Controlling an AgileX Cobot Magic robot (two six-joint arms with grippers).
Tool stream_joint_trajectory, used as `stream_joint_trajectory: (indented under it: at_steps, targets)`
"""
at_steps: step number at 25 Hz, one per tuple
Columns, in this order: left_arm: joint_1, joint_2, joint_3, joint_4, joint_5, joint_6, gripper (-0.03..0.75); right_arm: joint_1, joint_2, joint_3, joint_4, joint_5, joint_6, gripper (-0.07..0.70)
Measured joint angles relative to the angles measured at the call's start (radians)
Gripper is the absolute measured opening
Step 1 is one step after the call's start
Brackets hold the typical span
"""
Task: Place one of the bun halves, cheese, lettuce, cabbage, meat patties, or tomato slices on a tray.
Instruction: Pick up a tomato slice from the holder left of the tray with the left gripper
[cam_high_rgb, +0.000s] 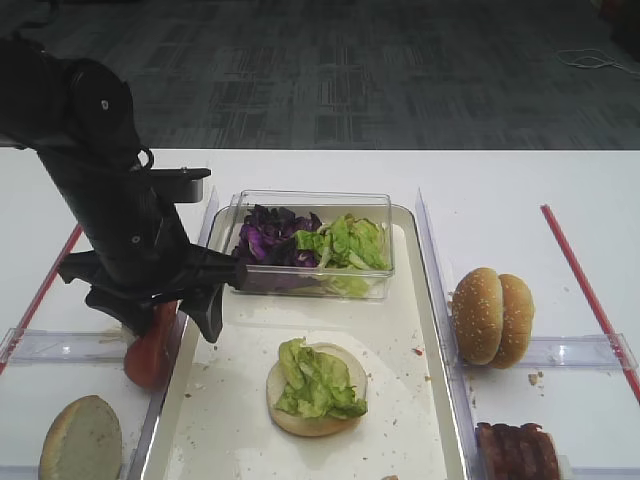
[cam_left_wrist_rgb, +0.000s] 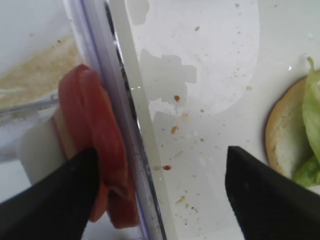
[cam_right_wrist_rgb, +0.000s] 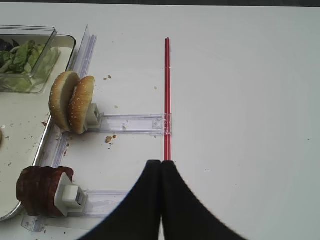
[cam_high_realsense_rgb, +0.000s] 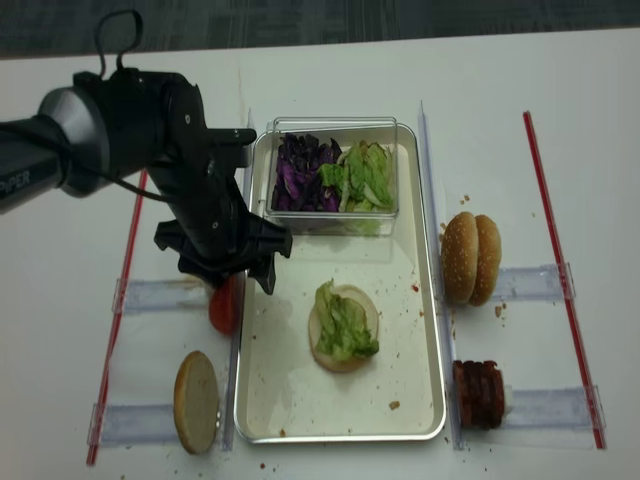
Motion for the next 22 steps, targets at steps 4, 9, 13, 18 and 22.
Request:
stream_joint_trajectory:
  at_steps: [4, 9, 13, 18, 22]
  targets:
    - [0.0, 0.005, 0.0, 0.013, 0.002, 0.0, 0.47, 0.0, 0.0, 0.0, 0.0, 0.0, 0.0, 0.033]
    - [0.0, 0.005, 0.0, 0.07, 0.01, -0.032, 0.382, 0.0, 0.0, 0.0, 0.0, 0.0, 0.0, 0.033]
    - [0.0, 0.005, 0.0, 0.106, 0.015, -0.052, 0.278, 0.0, 0.0, 0.0, 0.0, 0.0, 0.0, 0.033]
    - [0.0, 0.006, 0.0, 0.121, 0.017, -0.054, 0.141, 0.0, 0.0, 0.0, 0.0, 0.0, 0.0, 0.033]
    - [0.0, 0.006, 0.0, 0.123, 0.017, -0.054, 0.081, 0.0, 0.0, 0.0, 0.0, 0.0, 0.0, 0.033]
